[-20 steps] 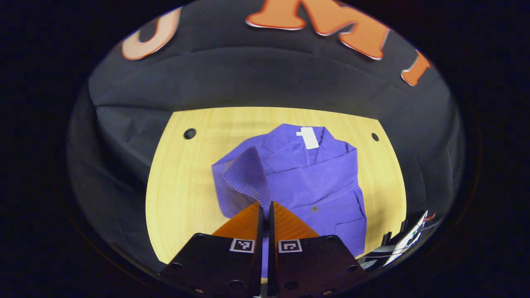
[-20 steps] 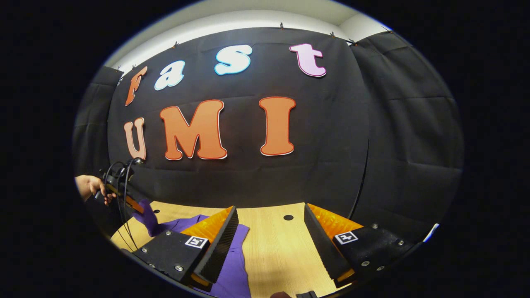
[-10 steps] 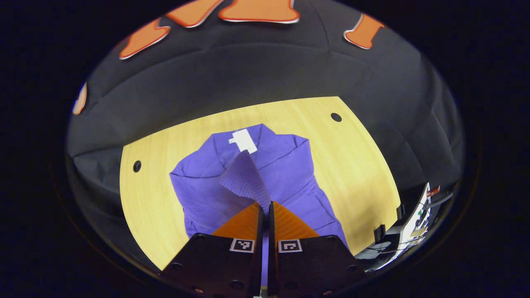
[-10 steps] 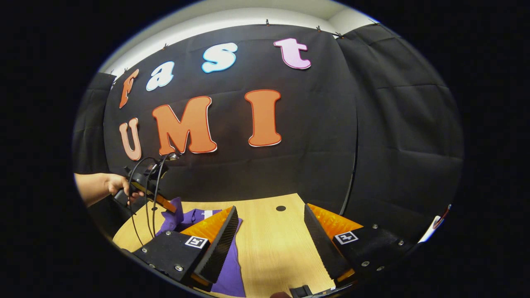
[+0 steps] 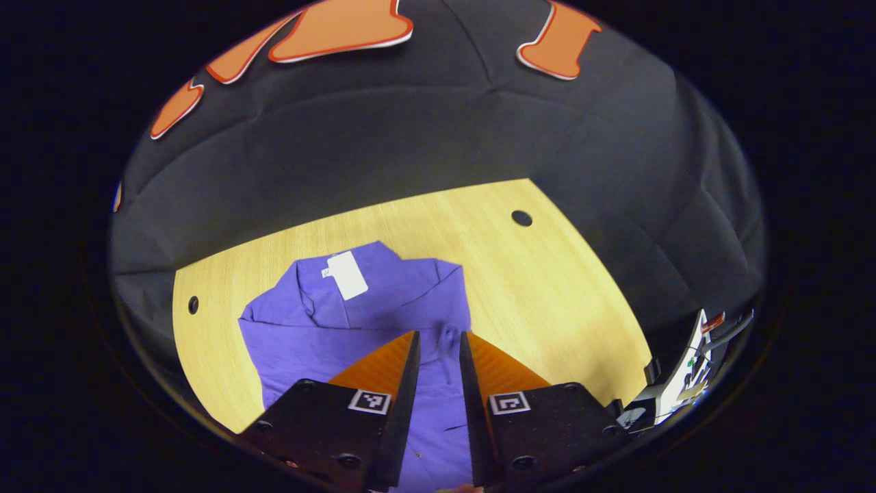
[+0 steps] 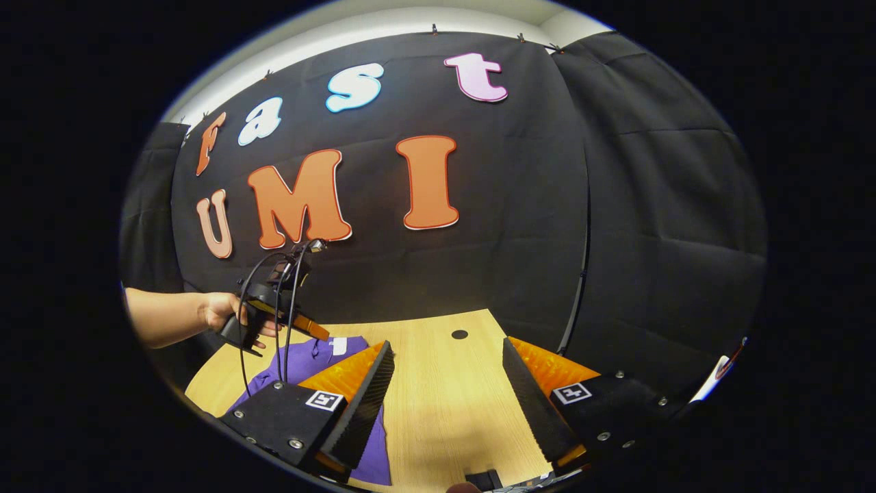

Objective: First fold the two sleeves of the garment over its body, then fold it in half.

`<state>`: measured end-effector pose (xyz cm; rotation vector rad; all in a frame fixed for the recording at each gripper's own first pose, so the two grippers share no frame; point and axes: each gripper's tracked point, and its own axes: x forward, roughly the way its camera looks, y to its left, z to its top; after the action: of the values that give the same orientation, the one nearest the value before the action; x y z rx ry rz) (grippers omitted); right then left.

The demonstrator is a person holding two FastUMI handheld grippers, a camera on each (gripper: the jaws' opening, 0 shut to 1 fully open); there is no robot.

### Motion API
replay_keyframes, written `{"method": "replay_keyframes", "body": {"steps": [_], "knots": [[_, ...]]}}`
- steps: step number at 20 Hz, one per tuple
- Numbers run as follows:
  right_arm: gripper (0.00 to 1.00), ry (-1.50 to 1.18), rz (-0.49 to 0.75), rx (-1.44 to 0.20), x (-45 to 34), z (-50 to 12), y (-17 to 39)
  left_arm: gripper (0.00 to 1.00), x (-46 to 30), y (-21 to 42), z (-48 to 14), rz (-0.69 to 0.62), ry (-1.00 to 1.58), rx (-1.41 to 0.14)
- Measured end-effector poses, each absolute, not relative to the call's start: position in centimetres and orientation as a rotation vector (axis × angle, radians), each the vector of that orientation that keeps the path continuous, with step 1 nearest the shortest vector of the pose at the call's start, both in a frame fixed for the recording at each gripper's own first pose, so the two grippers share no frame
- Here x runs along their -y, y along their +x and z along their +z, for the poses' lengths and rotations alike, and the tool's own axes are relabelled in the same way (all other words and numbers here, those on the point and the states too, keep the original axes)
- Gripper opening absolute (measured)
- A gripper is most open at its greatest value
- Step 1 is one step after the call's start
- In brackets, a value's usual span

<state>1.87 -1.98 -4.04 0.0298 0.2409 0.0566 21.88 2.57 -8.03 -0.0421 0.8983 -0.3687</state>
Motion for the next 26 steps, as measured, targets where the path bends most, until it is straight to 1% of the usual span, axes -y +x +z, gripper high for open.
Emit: {"method": "replay_keyframes", "body": {"steps": [1, 2, 3, 5, 6, 11, 14, 16, 17, 18, 20, 23, 26], "knots": [[0.95, 0.029, 0.068, -0.243, 1.7, -4.1, 2.2, 0.41, -2.9, 21.4, -7.2, -0.369, -0.041, -0.858], [0.95, 0.028, 0.079, -0.243, 1.5, -4.1, 2.4, 0.45, -3.5, 20.8, -6.2, -0.364, -0.036, -0.817], [0.95, 0.028, 0.090, -0.241, 1.2, -4.1, 2.7, 0.53, -4.3, 20.2, -5.2, -0.357, -0.032, -0.774], [0.95, 0.034, 0.121, -0.242, 0.1, -4.3, 3.3, 0.80, -6.3, 18.8, -2.1, -0.320, -0.023, -0.654], [0.95, 0.037, 0.138, -0.240, -0.5, -4.4, 3.5, 0.91, -7.5, 18.1, -0.6, -0.299, -0.023, -0.595], [0.95, -0.009, 0.189, -0.174, -4.4, -2.9, 4.5, 0.91, -14.0, 12.2, 6.1, -0.142, -0.033, -0.365], [0.95, -0.045, 0.211, -0.133, -7.0, -2.0, 4.2, 0.93, -19.2, 8.8, 9.6, -0.040, -0.012, -0.201], [0.95, -0.062, 0.213, -0.109, -8.6, -1.6, 3.7, 0.93, -22.4, 5.6, 11.9, 0.058, 0.012, -0.100], [0.95, -0.062, 0.208, -0.094, -9.2, -0.8, 3.9, 0.96, -23.4, 3.7, 13.1, 0.080, 0.009, -0.047], [0.95, -0.056, 0.210, -0.084, -10.1, -0.7, 3.6, 0.94, -24.1, 1.8, 14.0, 0.095, 0.011, -0.002], [0.95, -0.048, 0.213, -0.066, -12.0, -0.8, 3.0, 0.96, -25.7, -1.5, 15.7, 0.124, 0.026, 0.089], [0.95, -0.039, 0.215, -0.074, -14.0, -1.8, 2.2, 0.94, -28.6, -5.6, 14.8, 0.158, 0.032, 0.103], [0.95, -0.046, 0.195, -0.150, -14.7, -4.9, 1.5, 0.95, -31.0, -7.8, 11.6, 0.164, 0.012, 0.068]]}}
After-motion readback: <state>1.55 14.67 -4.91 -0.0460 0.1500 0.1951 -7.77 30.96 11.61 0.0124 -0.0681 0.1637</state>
